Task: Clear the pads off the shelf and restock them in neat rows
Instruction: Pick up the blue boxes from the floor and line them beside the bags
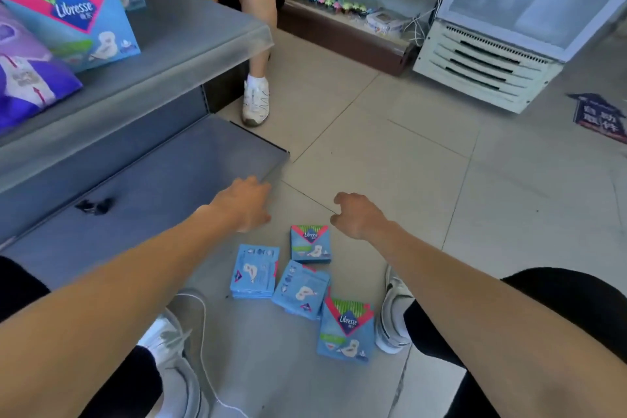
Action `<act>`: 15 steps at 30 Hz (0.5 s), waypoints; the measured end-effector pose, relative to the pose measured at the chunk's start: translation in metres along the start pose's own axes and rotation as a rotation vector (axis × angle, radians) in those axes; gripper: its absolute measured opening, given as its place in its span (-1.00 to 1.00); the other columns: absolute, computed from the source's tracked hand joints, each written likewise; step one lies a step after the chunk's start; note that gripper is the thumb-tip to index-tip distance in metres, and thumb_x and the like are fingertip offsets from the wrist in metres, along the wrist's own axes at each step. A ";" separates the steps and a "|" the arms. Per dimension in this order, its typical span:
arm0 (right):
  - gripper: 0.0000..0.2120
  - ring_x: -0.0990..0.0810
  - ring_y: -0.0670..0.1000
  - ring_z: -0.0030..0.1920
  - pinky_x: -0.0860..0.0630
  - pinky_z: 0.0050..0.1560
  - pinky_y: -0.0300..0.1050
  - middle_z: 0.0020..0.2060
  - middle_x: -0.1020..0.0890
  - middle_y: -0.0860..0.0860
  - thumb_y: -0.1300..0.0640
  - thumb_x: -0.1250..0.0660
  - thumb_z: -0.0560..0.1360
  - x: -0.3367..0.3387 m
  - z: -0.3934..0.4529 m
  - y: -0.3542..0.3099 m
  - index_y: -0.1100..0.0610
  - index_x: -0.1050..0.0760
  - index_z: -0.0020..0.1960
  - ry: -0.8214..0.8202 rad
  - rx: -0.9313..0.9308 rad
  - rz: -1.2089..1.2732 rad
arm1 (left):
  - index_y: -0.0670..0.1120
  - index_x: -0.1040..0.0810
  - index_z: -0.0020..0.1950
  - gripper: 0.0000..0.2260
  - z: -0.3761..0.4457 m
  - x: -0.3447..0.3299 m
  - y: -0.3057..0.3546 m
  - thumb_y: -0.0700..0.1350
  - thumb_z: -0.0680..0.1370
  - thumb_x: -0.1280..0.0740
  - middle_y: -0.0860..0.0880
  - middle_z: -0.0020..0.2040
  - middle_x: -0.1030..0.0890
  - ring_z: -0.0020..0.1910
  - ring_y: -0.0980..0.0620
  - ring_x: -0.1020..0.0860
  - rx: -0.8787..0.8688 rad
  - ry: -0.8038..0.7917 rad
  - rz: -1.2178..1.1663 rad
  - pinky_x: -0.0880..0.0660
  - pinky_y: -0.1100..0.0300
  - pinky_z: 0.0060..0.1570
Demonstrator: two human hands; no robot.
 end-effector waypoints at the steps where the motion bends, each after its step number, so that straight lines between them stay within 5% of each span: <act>1: -0.61 -0.45 0.15 0.26 -0.43 0.16 -0.04 0.26 -0.48 0.16 0.09 -0.22 0.56 -0.011 0.007 0.006 0.19 -0.38 0.35 -0.011 -0.018 0.018 | -0.08 -0.35 0.38 -0.55 0.007 -0.013 0.001 -0.03 0.52 -0.29 -0.14 0.30 -0.39 0.27 -0.17 -0.37 -0.002 -0.024 -0.005 -0.47 -0.04 0.11; 8: -0.61 -0.50 0.16 0.21 -0.45 0.11 -0.11 0.26 -0.50 0.16 0.09 -0.22 0.55 -0.089 0.061 0.046 0.18 -0.36 0.35 -0.127 -0.188 0.188 | -0.08 -0.24 0.48 -0.43 0.065 -0.107 0.006 0.00 0.52 -0.34 -0.14 0.42 -0.34 0.39 -0.16 -0.31 0.000 -0.139 -0.084 -0.37 -0.06 0.32; 15: -0.70 -0.51 0.15 0.06 -0.41 -0.09 -0.16 0.14 -0.50 0.16 0.13 -0.22 0.54 -0.149 0.126 0.081 0.17 -0.37 0.24 -0.177 -0.364 0.357 | -0.06 -0.19 0.45 -0.37 0.130 -0.179 0.026 0.10 0.49 -0.36 -0.17 0.29 -0.43 0.30 -0.17 -0.34 0.012 -0.188 -0.151 -0.42 -0.01 0.13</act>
Point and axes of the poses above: each hand's wrist, its own z-axis towards the middle knuckle, its own x-axis out of the back of the hand, y = z × x, the point moved 10 cm from there along z, towards the middle knuckle
